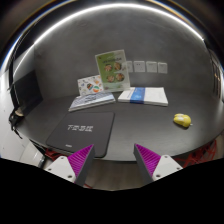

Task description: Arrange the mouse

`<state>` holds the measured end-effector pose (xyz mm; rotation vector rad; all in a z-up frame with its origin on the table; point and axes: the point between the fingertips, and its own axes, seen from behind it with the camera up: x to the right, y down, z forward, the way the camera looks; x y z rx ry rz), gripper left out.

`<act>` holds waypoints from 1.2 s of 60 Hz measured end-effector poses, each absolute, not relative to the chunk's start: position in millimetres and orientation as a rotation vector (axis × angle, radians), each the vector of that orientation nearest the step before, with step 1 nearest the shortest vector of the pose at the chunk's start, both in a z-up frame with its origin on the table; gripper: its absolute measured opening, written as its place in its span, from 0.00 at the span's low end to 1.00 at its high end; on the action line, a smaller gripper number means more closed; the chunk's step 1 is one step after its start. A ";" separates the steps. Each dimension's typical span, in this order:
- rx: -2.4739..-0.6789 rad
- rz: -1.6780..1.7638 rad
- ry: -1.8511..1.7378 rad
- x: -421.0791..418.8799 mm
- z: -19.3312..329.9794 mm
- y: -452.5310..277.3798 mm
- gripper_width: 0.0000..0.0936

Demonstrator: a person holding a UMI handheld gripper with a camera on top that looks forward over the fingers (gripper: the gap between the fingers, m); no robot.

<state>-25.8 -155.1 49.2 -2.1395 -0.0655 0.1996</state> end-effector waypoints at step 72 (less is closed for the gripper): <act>-2.209 -0.006 0.037 317.6 -10.6 36.3 0.50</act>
